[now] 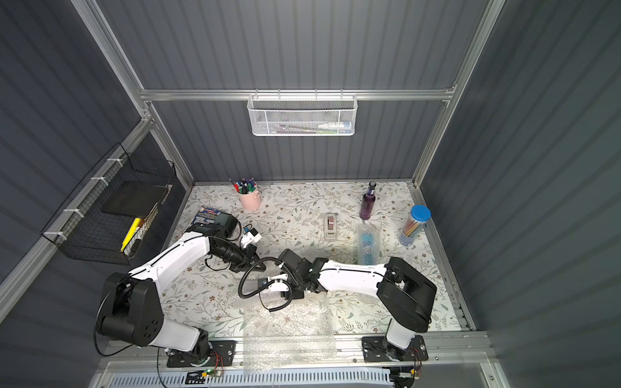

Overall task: Wrap wine bottles in bubble wrap
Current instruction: Adjust the bubble wrap on the bubble wrap.

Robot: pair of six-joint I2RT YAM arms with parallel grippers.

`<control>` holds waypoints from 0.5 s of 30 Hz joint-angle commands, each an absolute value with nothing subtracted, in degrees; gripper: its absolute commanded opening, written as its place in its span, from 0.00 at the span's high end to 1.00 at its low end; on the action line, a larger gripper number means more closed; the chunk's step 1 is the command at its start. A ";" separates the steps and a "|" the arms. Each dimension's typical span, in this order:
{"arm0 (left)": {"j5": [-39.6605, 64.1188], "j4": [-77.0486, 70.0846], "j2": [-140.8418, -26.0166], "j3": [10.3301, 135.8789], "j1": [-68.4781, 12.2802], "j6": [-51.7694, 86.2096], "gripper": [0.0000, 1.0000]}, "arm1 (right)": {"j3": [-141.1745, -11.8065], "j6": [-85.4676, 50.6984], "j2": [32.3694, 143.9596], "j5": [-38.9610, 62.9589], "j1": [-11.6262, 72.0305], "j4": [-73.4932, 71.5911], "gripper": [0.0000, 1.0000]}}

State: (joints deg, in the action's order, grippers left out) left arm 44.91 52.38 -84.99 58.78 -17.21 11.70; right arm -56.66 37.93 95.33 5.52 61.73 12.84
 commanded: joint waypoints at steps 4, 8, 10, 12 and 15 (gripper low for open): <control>49.76 46.60 -82.36 52.35 -20.59 20.47 1.00 | -52.14 36.75 96.21 0.47 63.88 14.15 0.59; 49.47 43.73 -81.95 49.99 -23.60 23.87 1.00 | -51.51 36.29 95.84 0.05 64.57 13.84 0.59; 48.91 42.80 -82.06 49.05 -24.17 24.57 1.00 | -51.25 36.13 95.72 0.09 64.85 13.73 0.59; 47.85 42.62 -82.19 48.71 -24.21 24.37 1.00 | -51.07 36.07 95.72 0.00 65.04 13.68 0.59; 47.14 40.69 -83.01 47.34 -24.67 25.13 1.00 | -50.80 35.78 95.46 0.00 65.48 13.44 0.59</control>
